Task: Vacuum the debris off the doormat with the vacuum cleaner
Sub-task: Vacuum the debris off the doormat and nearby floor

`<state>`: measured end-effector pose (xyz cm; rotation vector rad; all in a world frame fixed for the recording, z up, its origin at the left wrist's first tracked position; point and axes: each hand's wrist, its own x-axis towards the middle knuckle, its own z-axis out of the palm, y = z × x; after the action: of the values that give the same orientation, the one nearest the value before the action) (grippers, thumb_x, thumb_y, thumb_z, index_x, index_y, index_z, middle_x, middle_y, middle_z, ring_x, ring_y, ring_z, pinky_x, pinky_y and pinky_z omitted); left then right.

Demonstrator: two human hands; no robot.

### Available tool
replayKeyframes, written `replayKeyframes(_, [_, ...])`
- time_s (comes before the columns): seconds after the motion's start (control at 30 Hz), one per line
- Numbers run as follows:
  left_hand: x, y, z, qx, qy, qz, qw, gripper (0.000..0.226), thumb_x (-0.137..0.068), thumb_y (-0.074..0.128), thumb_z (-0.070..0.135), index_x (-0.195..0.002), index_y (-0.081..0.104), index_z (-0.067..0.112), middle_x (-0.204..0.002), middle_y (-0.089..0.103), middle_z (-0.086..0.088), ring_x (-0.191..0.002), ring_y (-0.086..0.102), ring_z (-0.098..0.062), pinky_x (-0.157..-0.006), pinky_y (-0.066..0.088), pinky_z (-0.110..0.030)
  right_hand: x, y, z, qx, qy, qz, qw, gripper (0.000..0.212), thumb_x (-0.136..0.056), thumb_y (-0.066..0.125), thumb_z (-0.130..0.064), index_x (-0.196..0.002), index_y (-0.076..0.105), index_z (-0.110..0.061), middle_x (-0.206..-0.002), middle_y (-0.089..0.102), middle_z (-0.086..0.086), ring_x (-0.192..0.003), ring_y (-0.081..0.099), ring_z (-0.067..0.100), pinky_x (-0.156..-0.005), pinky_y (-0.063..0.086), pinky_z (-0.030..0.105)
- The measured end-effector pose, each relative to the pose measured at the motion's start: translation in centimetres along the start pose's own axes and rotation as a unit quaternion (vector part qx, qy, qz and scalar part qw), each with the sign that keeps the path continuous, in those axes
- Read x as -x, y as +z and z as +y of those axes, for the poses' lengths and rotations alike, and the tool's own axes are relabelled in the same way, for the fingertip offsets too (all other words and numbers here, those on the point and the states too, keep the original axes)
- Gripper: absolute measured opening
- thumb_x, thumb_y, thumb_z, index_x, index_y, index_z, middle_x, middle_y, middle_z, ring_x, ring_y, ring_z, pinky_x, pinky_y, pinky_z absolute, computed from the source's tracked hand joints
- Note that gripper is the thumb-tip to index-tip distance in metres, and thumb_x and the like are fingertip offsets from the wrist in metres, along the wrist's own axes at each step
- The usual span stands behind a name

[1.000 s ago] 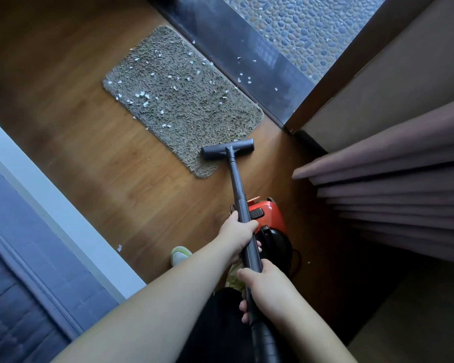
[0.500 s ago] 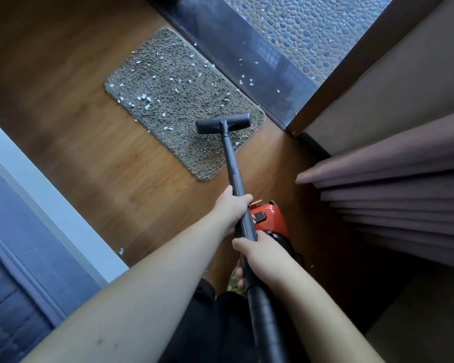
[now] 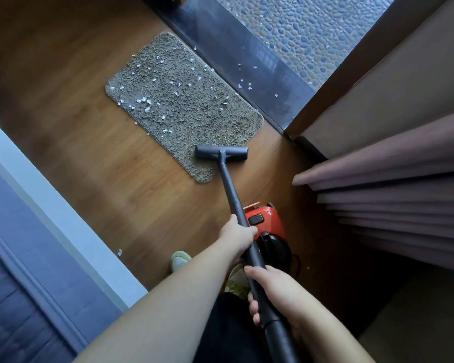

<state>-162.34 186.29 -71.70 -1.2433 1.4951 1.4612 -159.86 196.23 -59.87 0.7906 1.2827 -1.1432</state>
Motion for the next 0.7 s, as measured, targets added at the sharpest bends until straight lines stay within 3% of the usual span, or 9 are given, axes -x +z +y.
replayKeyframes(0.1, [1.0, 0.4, -1.6, 0.069, -0.025, -0.032, 0.997, 0.098, -0.069, 0.061, 0.029, -0.156, 0.015, 0.034, -0.119, 0.065, -0.012, -0.091, 0.07, -0.033, -0.08, 0.06, -0.049, 1.1, 0.4, 1.0, 0.042, -0.024, 0.014, 0.999, 0.012, -0.1, 0.049, -0.019, -0.105, 0.044, -0.009, -0.052, 0.047, 0.012, -0.034, 0.047, 0.018, -0.035, 0.042, 0.023])
replayKeyframes(0.23, [0.8, -0.3, -3.3, 0.134, -0.019, -0.027, 0.99, 0.094, -0.073, 0.063, 0.025, -0.154, 0.018, 0.037, -0.114, 0.066, -0.013, -0.066, 0.07, -0.027, -0.067, 0.062, -0.045, 1.3, 1.2, 2.0, 0.082, -0.034, 0.017, 0.996, 0.016, -0.097, 0.051, -0.023, -0.109, 0.045, -0.017, -0.049, 0.052, 0.011, -0.044, 0.051, 0.026, -0.043, 0.05, 0.033])
replayKeyframes(0.37, [-0.1, -1.3, -3.6, 0.129, -0.007, -0.016, 0.992, 0.087, -0.075, 0.063, 0.023, -0.153, 0.025, 0.034, -0.117, 0.063, -0.015, -0.063, 0.067, -0.026, -0.066, 0.062, -0.045, 0.6, 1.9, 1.8, 0.087, -0.043, 0.027, 0.995, 0.017, -0.096, 0.051, -0.022, -0.107, 0.046, -0.011, -0.048, 0.051, 0.009, -0.042, 0.051, 0.025, -0.044, 0.049, 0.032])
replayKeyframes(0.43, [-0.5, -1.6, -2.9, 0.147, -0.006, -0.028, 0.989, 0.08, -0.079, 0.061, 0.018, -0.152, 0.028, 0.029, -0.112, 0.063, -0.021, -0.055, 0.064, -0.024, -0.057, 0.06, -0.042, 0.6, 2.5, 1.1, 0.078, -0.052, 0.027, 0.995, 0.009, -0.096, 0.051, -0.019, -0.099, 0.045, -0.014, -0.048, 0.05, 0.008, -0.041, 0.05, 0.022, -0.043, 0.048, 0.031])
replayKeyframes(0.53, [-1.1, -2.1, -1.7, 0.156, 0.004, -0.034, 0.987, 0.076, -0.087, 0.059, 0.012, -0.153, 0.025, 0.029, -0.094, 0.061, -0.019, -0.049, 0.062, -0.022, -0.051, 0.054, -0.033, 0.3, 3.0, -0.2, 0.077, -0.056, 0.031, 0.995, 0.022, -0.095, 0.052, -0.017, -0.082, 0.035, -0.017, -0.056, 0.05, 0.012, -0.045, 0.05, 0.023, -0.046, 0.048, 0.032])
replayKeyframes(0.7, [-1.9, -2.9, -0.6, 0.139, 0.02, -0.024, 0.99, 0.071, -0.089, 0.057, 0.011, -0.152, 0.026, 0.02, -0.086, 0.058, -0.015, -0.048, 0.062, -0.021, -0.05, 0.052, -0.031, -0.2, 3.4, -0.9, 0.071, -0.067, 0.035, 0.995, 0.014, -0.094, 0.054, -0.023, -0.096, 0.044, -0.013, -0.061, 0.054, 0.011, -0.048, 0.052, 0.025, -0.049, 0.05, 0.035])
